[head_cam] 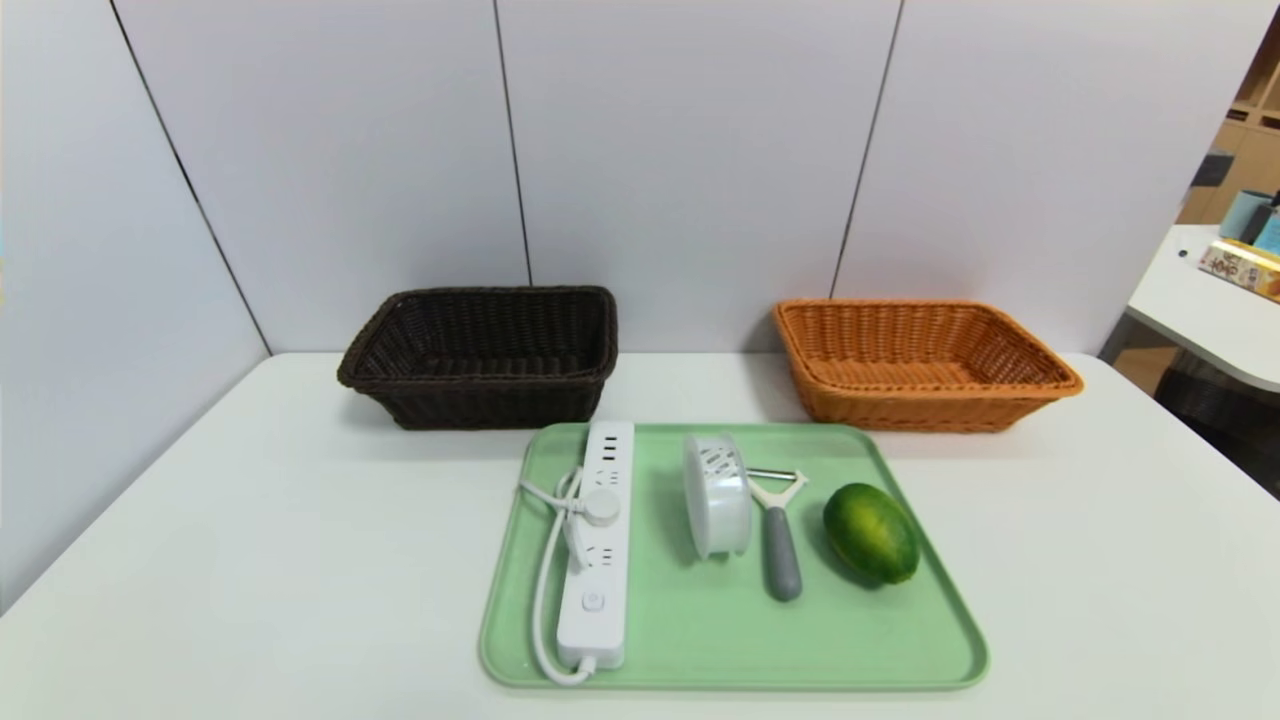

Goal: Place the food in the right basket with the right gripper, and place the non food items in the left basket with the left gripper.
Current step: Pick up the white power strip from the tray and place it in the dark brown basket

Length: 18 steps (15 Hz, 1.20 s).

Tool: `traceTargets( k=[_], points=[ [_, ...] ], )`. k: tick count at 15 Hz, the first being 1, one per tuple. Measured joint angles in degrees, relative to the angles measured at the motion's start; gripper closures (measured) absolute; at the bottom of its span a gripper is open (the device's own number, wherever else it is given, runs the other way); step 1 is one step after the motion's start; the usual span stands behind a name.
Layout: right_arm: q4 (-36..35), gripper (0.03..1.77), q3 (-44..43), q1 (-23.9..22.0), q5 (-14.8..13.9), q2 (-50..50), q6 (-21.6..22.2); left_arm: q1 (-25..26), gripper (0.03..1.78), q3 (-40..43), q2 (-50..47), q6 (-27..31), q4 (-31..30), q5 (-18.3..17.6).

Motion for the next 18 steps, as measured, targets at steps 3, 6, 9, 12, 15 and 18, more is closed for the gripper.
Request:
traceTargets(
  k=[3,6,9,12,15,18],
  points=[
    [0.06,0.10,-0.17,0.00,0.06,0.00,-0.78,0.00,0.12,-0.73,0.00,-0.24,0.66,1.24],
    [2.51,0.10,-3.33,0.00,1.87,0.05,-1.56,0.00,0.12,-5.67,0.00,-0.24,6.73,1.51],
    [12.69,0.10,-11.02,0.00,5.14,0.54,-1.73,0.00,0.12,-11.08,0.60,-0.27,14.60,1.38],
    [21.75,0.10,-17.66,0.09,8.39,4.73,-2.45,-0.02,0.12,-15.79,4.36,-0.33,18.74,1.61],
    [23.05,0.10,-22.25,0.83,8.51,12.29,-2.97,-0.06,0.12,-20.89,12.50,-0.96,21.75,1.58],
    [25.55,0.10,-29.07,1.21,8.42,22.65,-3.24,-0.09,0.12,-25.54,22.67,-1.32,23.10,1.54]
  ],
)
